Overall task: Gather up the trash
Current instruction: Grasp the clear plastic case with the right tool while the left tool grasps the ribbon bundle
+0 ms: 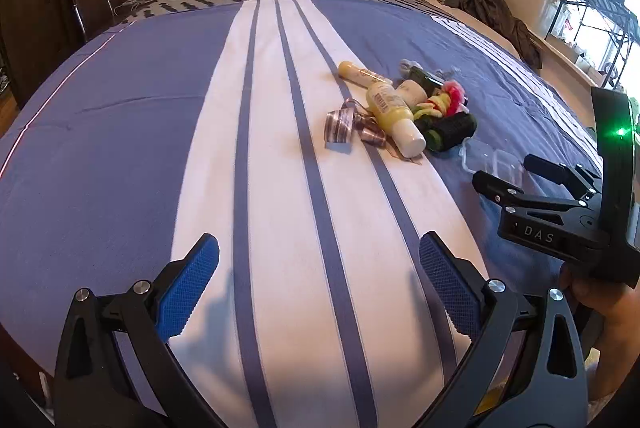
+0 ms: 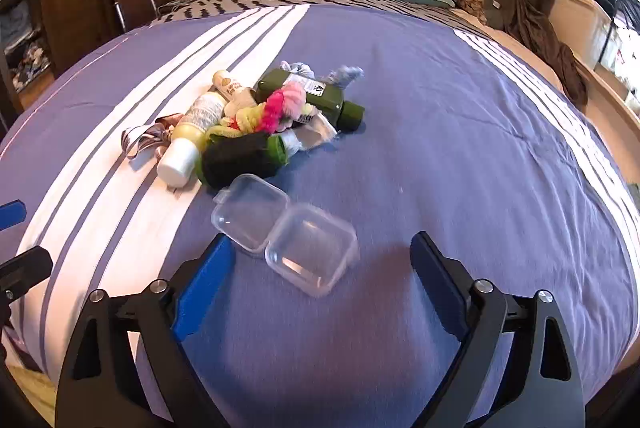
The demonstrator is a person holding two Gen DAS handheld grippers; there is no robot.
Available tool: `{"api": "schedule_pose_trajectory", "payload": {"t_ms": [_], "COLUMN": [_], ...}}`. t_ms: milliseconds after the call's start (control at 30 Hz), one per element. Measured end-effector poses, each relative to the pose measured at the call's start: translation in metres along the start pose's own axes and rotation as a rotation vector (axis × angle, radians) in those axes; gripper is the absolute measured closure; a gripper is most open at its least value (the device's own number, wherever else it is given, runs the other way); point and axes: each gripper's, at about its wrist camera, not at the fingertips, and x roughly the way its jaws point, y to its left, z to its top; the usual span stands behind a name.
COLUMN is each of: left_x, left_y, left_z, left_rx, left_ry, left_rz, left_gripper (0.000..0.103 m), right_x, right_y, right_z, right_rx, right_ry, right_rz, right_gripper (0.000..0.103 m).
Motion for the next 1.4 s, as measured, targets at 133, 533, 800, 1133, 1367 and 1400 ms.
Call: {"api": "schedule_pose_trajectory", "payload": {"t_ms": [133, 533, 800, 1133, 1367, 1400], "left_x": [0.011, 0.045, 0.067, 0.079, 0.051, 0.047], "left_y": [0.0, 0.0, 0.005, 0.006, -0.003, -0.003], "left_z": [0.006, 0.041, 0.062, 0.067, 0.051, 0.049], "left_rx": [0.006, 0.021, 0.042, 0.056, 0.067, 0.064], "left_ry": [0.011, -0.002, 0.0, 0.023, -0.005, -0.01], "left_rz": [-0.002, -0.011, -0.015, -0.071, -0.073, -0.07], "left_gripper": [0.008, 0.011, 0.038, 0.089, 0.1, 0.1], "right_x": [0.007, 0.004, 0.001, -0.005, -0.02, -0.024], "right_y": [0.002, -0.003, -0.004, -0.001, 0.001, 0.002], "right_z": [0.01, 0.01, 0.003, -0.002, -0.013, -0.015], "right_rx": [-0.02, -0.01, -0.01, -0.001, 0.012, 0.012], "right_ry": [0.012, 0.008, -0.009, -0.022, -0.022, -0.022], "right_rz": [0.02, 0.088, 0.088, 0.09, 0.097, 0.096], "right_gripper": [0.019, 0.06, 0.065, 0.07, 0.071, 0.071]}}
